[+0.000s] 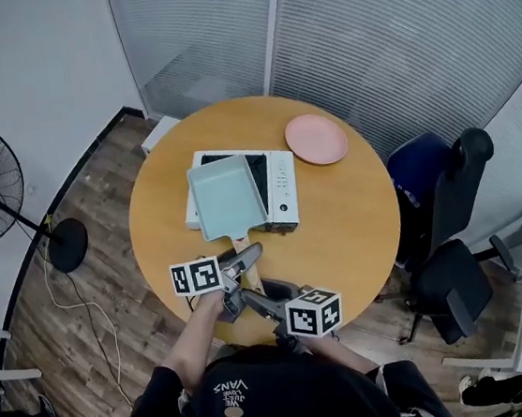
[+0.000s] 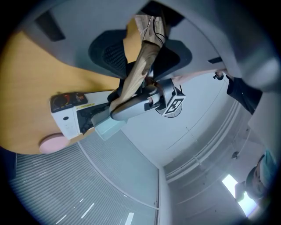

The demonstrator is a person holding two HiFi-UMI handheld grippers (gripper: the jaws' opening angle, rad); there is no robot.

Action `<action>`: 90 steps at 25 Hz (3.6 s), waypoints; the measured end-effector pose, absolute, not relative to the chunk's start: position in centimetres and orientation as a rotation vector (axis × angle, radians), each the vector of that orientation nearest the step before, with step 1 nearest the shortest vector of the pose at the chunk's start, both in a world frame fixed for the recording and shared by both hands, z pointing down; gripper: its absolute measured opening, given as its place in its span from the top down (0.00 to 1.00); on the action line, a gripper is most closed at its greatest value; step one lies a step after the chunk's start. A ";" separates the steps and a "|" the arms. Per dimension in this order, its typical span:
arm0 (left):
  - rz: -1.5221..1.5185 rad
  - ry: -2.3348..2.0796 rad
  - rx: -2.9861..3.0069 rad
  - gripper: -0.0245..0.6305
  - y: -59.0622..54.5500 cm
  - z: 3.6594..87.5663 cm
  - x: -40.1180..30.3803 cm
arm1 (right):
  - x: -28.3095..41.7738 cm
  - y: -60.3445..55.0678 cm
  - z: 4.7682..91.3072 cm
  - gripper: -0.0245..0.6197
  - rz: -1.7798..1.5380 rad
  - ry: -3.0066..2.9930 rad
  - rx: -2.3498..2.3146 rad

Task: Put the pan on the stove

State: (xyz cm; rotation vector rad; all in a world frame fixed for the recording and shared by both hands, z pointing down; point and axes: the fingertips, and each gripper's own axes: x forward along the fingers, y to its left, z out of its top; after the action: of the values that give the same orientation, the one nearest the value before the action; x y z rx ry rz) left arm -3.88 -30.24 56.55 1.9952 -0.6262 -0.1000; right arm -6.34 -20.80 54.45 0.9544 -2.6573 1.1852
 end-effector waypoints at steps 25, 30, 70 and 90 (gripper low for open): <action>0.116 -0.370 2.031 0.56 -38.0 61.0 -5.5 | -10.3 -29.7 58.6 0.68 1.301 -2.557 1.340; 0.128 -0.354 2.021 0.55 -38.6 61.8 -5.6 | -10.5 -30.3 59.3 0.68 1.312 -2.534 1.359; 0.018 -0.764 2.165 0.43 -39.4 58.1 -12.0 | -9.2 -30.3 56.2 0.58 1.167 -2.614 1.272; -0.081 -1.083 2.514 0.73 -30.6 48.8 -11.4 | -5.6 -24.6 51.6 0.80 0.892 -2.781 1.190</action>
State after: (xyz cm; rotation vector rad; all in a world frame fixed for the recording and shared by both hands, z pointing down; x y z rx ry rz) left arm -11.42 -30.61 48.81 2.5140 -1.0831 -0.0811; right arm -5.60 -24.62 51.57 1.1900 -2.7812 0.8917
